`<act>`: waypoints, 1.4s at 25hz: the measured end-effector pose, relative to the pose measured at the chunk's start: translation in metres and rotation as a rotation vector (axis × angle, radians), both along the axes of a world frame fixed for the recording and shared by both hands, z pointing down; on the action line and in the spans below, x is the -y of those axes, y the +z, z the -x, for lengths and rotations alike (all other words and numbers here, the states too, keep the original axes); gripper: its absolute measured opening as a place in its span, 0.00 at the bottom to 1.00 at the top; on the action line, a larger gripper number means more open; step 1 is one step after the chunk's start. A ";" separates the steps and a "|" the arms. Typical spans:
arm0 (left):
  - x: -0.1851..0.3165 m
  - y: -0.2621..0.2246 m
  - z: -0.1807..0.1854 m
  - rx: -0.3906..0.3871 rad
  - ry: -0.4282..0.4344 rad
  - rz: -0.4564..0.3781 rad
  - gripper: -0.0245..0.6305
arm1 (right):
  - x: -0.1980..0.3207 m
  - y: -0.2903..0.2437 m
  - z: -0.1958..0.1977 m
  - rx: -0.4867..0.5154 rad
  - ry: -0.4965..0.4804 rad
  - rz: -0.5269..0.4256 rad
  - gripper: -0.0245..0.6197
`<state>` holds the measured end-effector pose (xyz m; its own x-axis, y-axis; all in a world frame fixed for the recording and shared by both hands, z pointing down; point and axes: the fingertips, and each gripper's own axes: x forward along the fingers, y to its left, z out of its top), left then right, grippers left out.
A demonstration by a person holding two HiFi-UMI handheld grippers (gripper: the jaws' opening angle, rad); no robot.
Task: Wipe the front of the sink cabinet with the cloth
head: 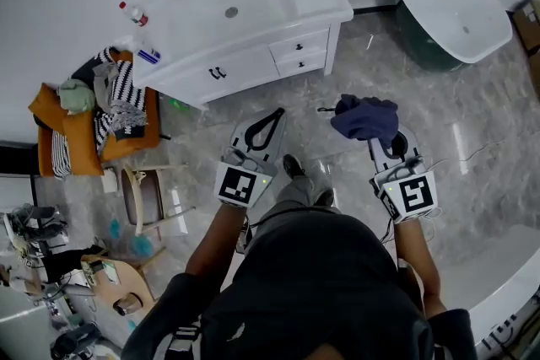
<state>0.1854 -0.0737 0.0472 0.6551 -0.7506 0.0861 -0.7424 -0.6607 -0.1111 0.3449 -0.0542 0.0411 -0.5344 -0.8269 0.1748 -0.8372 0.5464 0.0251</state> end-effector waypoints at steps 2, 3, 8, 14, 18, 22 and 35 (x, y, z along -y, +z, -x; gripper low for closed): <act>0.022 0.001 0.001 -0.025 0.003 0.008 0.04 | 0.017 0.001 0.001 -0.006 0.006 0.018 0.10; 0.033 -0.001 0.002 -0.035 0.007 -0.003 0.04 | 0.025 0.002 0.002 -0.014 0.008 0.024 0.10; 0.091 0.001 0.027 -0.055 -0.001 -0.060 0.04 | 0.075 0.000 0.027 -0.075 0.003 0.051 0.10; 0.147 0.004 0.058 -0.091 -0.034 -0.073 0.04 | 0.135 0.009 0.058 -0.105 -0.029 0.082 0.10; 0.167 0.010 0.080 -0.111 -0.096 -0.051 0.04 | 0.173 0.036 0.080 -0.091 -0.087 0.163 0.10; 0.184 0.031 0.095 -0.114 -0.177 0.002 0.04 | 0.218 0.068 0.088 -0.060 -0.129 0.257 0.10; 0.196 0.132 0.110 -0.155 -0.445 0.137 0.04 | 0.364 0.305 0.082 -0.206 -0.159 0.471 0.10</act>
<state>0.0753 -0.2694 0.1788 0.2866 -0.9491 0.1305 -0.9569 -0.2768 0.0884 0.2634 -0.4177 0.3461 -0.5625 -0.5451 0.6217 -0.7466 0.6579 -0.0987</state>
